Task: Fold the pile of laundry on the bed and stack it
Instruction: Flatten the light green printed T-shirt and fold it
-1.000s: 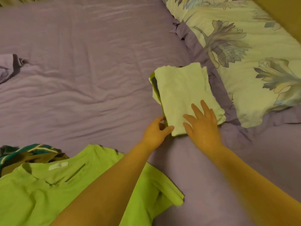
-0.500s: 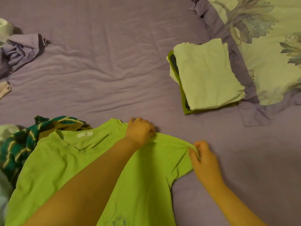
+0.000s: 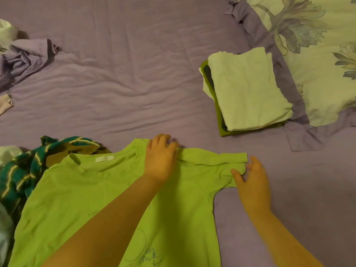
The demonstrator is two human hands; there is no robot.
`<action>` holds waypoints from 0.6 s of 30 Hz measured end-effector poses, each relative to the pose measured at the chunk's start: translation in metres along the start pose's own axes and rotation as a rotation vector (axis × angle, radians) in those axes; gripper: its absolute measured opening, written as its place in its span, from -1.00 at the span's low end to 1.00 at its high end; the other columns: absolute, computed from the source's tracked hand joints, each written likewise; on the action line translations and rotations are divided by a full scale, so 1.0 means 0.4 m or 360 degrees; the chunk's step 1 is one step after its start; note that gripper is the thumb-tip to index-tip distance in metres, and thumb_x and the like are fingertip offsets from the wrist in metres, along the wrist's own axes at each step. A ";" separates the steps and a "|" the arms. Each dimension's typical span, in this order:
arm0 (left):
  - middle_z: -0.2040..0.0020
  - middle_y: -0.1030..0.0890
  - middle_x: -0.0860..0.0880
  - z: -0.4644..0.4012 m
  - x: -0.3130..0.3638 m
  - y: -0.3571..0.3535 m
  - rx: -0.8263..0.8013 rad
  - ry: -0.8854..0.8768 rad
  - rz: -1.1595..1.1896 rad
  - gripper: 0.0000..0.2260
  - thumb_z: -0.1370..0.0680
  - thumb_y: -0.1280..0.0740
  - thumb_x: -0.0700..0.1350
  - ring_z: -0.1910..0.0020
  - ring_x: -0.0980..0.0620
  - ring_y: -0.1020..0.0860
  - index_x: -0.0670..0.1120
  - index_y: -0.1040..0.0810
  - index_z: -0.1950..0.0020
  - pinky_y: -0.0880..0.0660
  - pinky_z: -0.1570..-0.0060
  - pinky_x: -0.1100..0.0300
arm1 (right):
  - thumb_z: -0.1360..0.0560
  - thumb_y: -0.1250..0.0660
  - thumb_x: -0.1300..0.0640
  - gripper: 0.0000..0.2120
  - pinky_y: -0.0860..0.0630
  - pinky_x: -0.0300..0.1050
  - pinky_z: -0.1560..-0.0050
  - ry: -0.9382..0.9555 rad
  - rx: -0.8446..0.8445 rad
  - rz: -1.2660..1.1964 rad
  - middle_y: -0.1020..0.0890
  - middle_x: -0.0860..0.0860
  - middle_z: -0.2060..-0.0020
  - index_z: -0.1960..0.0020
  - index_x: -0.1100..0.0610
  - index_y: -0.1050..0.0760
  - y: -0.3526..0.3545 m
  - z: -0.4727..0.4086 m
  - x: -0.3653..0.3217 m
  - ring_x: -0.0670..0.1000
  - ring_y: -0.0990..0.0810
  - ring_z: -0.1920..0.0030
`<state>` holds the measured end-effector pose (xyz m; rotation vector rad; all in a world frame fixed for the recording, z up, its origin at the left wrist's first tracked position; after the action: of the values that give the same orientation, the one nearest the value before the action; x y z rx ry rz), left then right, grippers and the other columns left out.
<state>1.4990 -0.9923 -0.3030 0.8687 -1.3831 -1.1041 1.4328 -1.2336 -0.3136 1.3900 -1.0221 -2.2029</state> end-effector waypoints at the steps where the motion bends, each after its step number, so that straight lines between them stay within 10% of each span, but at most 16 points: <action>1: -0.23 -0.49 -0.20 0.009 -0.017 -0.001 0.0028 0.0120 -0.0018 -0.72 -0.54 -0.33 -0.08 -0.25 -0.22 -0.41 -0.12 -0.56 -0.23 -0.35 -0.17 -0.05 | -0.48 -0.41 0.12 -0.49 -0.50 0.18 -0.04 -0.0026 0.0004 -0.0079 -0.58 0.21 -0.04 -0.36 0.22 -0.34 -0.004 0.007 0.004 0.27 -0.55 -0.07; 6: -0.36 -0.38 -0.16 0.001 -0.088 0.007 0.0051 0.0804 0.0116 -0.62 -0.60 -0.23 0.01 -0.34 -0.16 -0.29 -0.09 -0.41 -0.38 -0.29 -0.22 -0.01 | -0.52 -0.34 0.08 -0.60 -0.45 0.23 -0.10 0.0069 0.0170 -0.0007 -0.59 0.20 -0.09 -0.30 0.22 -0.43 -0.007 -0.029 -0.025 0.26 -0.51 -0.13; 12: -0.36 -0.43 0.02 -0.051 -0.109 -0.010 -0.0203 0.0320 -0.0046 -0.74 -0.61 -0.21 0.04 -0.40 -0.08 -0.25 0.13 -0.54 -0.28 -0.22 -0.31 0.09 | -0.57 -0.24 0.02 -0.61 -0.35 0.12 -0.17 0.0157 -0.0055 0.0632 -0.52 0.16 -0.21 -0.37 0.09 -0.42 -0.022 -0.097 -0.044 0.23 -0.43 -0.22; 18: -0.13 -0.55 -0.03 -0.101 -0.112 -0.009 -0.0133 0.0315 0.0104 -0.84 -0.55 -0.33 -0.01 -0.21 -0.14 -0.38 0.07 -0.64 -0.09 -0.28 -0.11 0.10 | -0.55 -0.28 0.11 -0.80 -0.44 0.14 -0.02 0.0135 0.0040 0.0371 -0.58 0.20 0.05 -0.11 0.18 -0.55 -0.010 -0.129 -0.031 0.25 -0.52 -0.01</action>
<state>1.5442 -0.9566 -0.3220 0.8427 -1.1853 -0.9914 1.4846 -1.2433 -0.3222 1.2909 -1.1233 -1.9538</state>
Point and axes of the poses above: each hand's wrist, its own z-axis away from the middle knuckle, its own y-axis out of the back of the hand, x = y × z, the point moved 2 cm from there along -z, towards the middle knuckle
